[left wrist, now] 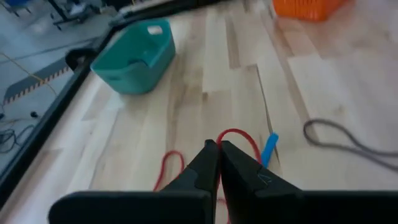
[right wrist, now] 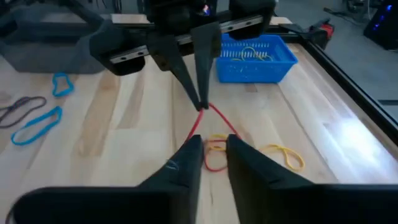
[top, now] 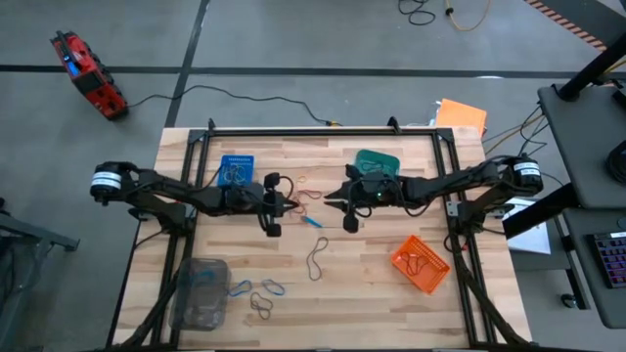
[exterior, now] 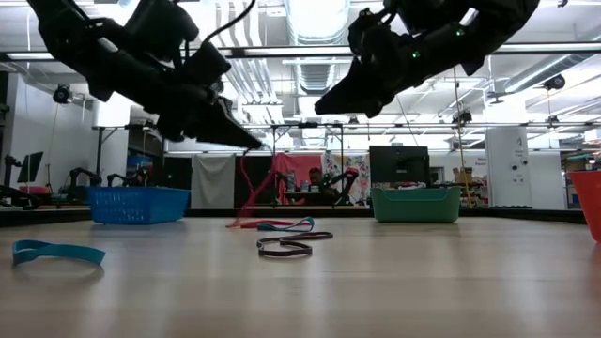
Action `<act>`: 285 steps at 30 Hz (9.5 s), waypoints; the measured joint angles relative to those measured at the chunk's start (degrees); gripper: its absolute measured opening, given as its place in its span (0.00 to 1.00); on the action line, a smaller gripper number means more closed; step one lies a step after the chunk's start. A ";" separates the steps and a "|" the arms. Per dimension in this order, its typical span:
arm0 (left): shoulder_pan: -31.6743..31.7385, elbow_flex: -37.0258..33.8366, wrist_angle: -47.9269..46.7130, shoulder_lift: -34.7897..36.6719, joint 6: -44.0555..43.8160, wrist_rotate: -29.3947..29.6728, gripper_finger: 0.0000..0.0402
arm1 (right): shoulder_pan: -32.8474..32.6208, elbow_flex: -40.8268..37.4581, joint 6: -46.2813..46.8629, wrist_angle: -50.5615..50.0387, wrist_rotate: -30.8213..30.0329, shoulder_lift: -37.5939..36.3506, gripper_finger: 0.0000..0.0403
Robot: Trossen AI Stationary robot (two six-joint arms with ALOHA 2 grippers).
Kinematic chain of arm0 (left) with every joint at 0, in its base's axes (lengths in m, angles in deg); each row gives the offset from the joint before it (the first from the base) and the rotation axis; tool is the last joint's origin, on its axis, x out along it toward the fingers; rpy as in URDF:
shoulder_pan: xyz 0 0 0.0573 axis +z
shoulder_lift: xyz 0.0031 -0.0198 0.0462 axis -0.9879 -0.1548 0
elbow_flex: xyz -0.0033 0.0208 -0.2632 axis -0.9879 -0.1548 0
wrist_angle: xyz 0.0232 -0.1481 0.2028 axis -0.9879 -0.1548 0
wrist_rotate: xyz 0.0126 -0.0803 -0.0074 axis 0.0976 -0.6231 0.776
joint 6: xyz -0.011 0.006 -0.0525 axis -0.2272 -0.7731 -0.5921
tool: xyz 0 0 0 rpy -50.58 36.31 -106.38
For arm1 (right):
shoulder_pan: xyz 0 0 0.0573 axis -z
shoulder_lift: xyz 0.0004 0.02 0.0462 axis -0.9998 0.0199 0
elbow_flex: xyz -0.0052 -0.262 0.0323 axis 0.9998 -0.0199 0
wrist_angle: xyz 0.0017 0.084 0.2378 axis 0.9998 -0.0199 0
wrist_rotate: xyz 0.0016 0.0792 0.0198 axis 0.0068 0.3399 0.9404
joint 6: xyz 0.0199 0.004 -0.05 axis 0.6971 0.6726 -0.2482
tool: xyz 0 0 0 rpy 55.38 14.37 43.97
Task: Sort rubber bands into baskets
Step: Put the red rubberband into the orange bin, then put the blue rubberband into the black bin
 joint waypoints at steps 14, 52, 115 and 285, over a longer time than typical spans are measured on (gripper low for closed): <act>-0.02 0.71 4.40 0.75 -0.59 0.08 0.00 | 0.01 5.25 4.76 9.59 1.08 13.98 0.49; -0.13 3.58 2.50 2.51 -11.71 0.97 0.31 | 0.01 15.50 1.06 10.00 0.84 24.30 0.02; 0.09 3.54 -17.57 18.48 -5.55 18.66 0.52 | -19.90 22.19 54.13 -94.63 20.81 -2.25 0.02; 0.58 8.00 -9.76 -18.62 2.09 -6.26 0.27 | -7.09 12.23 -0.96 -31.09 4.20 -3.88 0.44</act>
